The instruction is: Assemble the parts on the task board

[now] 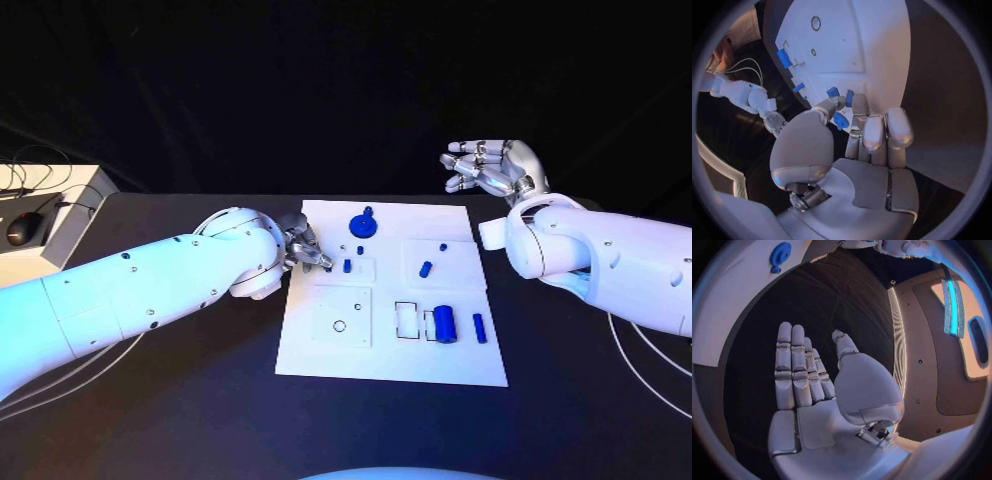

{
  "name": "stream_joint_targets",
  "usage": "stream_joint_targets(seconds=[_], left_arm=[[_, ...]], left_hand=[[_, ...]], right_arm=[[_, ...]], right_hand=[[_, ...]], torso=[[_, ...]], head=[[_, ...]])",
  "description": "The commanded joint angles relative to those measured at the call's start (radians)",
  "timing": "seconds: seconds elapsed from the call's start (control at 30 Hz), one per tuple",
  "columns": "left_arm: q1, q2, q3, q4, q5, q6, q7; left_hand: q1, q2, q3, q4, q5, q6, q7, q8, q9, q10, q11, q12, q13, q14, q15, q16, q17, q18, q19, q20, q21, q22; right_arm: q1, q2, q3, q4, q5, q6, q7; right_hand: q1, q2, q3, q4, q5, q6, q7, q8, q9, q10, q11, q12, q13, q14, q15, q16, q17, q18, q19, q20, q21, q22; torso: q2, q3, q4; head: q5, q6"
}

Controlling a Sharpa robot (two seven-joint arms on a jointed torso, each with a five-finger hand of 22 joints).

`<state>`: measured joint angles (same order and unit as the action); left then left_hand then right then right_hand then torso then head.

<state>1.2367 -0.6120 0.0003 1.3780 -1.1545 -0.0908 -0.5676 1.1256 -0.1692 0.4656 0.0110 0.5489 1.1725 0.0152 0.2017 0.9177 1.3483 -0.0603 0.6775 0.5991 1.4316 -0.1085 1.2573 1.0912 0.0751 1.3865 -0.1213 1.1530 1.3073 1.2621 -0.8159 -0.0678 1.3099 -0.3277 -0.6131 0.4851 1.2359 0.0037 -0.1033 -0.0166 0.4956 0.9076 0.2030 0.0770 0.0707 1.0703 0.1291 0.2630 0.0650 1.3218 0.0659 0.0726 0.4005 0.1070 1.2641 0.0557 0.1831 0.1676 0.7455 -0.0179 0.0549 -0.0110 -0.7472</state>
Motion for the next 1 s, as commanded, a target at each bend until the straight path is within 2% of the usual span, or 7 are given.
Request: stream_joint_targets(seconds=[0.03, 0.27, 1.0], left_arm=[[-0.004, 0.002, -0.002, 0.003, 0.006, 0.019, 0.003], [-0.005, 0.001, -0.002, 0.003, -0.006, 0.021, 0.002], [-0.005, 0.001, -0.002, -0.007, 0.019, 0.054, -0.005]], left_hand=[[0.005, 0.012, 0.121, -0.117, 0.003, 0.028, -0.021, 0.005, 0.001, 0.023, -0.021, 0.005, -0.001, -0.002, -0.004, 0.005, -0.001, -0.014, 0.002, 0.002, 0.002, 0.055], [0.005, 0.012, 0.121, -0.117, 0.003, 0.028, -0.021, 0.005, 0.001, 0.023, -0.021, 0.005, -0.001, -0.002, -0.004, 0.005, -0.001, -0.014, 0.002, 0.002, 0.002, 0.055], [0.006, 0.011, 0.121, -0.119, 0.004, 0.027, -0.021, 0.007, 0.001, 0.022, -0.021, 0.007, -0.001, -0.002, -0.004, 0.005, -0.001, -0.014, 0.002, 0.003, 0.003, 0.055]], right_arm=[[0.000, 0.000, 0.000, 0.001, 0.000, 0.014, 0.011], [0.000, 0.000, 0.000, 0.001, 0.001, 0.014, 0.011], [0.000, 0.001, 0.000, 0.000, 0.001, 0.015, 0.010]], right_hand=[[0.007, -0.003, 0.001, 0.000, 0.006, -0.004, 0.004, 0.000, -0.001, -0.010, 0.000, 0.005, -0.001, -0.007, 0.002, -0.003, -0.001, 0.004, -0.008, -0.001, 0.003, -0.003], [0.008, -0.002, 0.002, 0.000, 0.008, -0.004, 0.004, 0.001, -0.001, -0.010, 0.000, 0.004, -0.001, -0.007, 0.002, -0.004, -0.002, 0.004, -0.008, -0.001, 0.004, -0.004], [0.007, -0.002, 0.003, -0.001, 0.009, -0.004, 0.004, 0.001, -0.001, -0.011, 0.000, 0.004, -0.001, -0.007, 0.002, -0.004, -0.003, 0.004, -0.008, -0.001, 0.004, -0.006]], torso=[[-0.001, 0.0001, 0.0014], [-0.001, 0.0007, -0.0007], [0.000, 0.0008, 0.0001]], head=[[0.000, -0.002], [0.003, -0.004], [0.004, -0.004]])
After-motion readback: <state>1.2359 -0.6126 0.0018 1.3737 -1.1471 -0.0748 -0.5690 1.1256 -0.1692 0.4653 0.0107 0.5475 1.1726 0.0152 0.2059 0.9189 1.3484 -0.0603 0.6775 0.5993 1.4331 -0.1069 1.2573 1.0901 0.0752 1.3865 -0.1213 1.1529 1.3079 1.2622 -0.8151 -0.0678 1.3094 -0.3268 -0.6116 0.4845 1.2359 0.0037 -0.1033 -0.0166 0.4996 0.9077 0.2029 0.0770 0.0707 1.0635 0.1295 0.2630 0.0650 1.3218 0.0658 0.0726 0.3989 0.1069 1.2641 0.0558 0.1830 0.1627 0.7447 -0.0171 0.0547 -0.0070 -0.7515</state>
